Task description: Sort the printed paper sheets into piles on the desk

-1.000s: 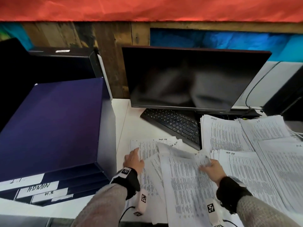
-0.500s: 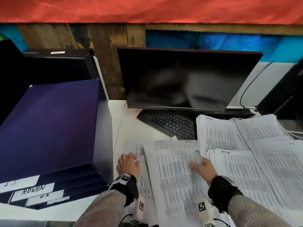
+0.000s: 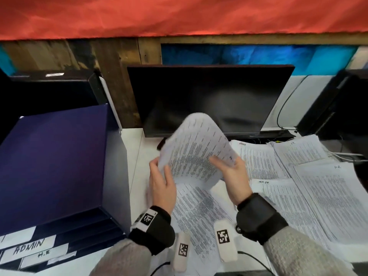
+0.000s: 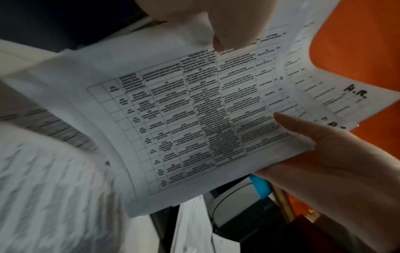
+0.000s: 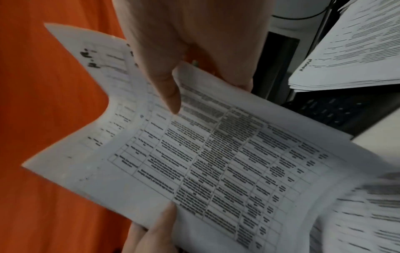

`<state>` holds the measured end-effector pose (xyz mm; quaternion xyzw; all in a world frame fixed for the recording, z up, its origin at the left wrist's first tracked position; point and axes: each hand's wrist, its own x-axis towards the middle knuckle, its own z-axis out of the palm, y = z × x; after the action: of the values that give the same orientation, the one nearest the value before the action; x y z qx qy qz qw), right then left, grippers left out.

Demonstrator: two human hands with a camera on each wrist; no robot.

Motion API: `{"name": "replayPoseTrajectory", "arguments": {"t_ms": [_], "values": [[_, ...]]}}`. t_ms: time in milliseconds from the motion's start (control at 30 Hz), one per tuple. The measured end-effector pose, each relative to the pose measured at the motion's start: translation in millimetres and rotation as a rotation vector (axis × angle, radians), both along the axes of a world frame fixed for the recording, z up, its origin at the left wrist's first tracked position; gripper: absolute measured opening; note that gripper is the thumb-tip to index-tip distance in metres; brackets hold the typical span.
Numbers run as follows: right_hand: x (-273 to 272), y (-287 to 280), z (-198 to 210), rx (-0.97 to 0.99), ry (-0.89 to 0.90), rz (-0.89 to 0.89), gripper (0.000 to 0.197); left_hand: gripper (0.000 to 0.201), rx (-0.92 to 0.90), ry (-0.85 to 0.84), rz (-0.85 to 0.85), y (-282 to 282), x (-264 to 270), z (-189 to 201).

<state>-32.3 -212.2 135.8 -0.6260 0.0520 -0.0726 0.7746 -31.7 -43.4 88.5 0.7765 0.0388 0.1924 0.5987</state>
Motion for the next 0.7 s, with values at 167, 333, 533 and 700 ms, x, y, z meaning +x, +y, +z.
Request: {"name": "replayPoseTrajectory", "arguments": {"t_ms": [167,333,533,700], "values": [[5.9,5.6,-39.7,-0.092,0.127,-0.084,0.035,0.025,-0.003,0.141,-0.016,-2.8,2.3,-32.4],[22.4,1.9,-62.6,-0.097,0.315,-0.024,0.028,0.028,-0.017,0.28,-0.02,0.0,17.8,-47.1],[23.9,-7.3,-70.8,-0.179,0.412,0.01,0.035,0.031,-0.25,0.424,-0.133,8.9,37.2,-60.1],[20.1,-7.1,-70.4,-0.227,0.427,0.079,0.033,0.036,-0.321,0.497,-0.163,10.3,41.0,-70.3]]}}
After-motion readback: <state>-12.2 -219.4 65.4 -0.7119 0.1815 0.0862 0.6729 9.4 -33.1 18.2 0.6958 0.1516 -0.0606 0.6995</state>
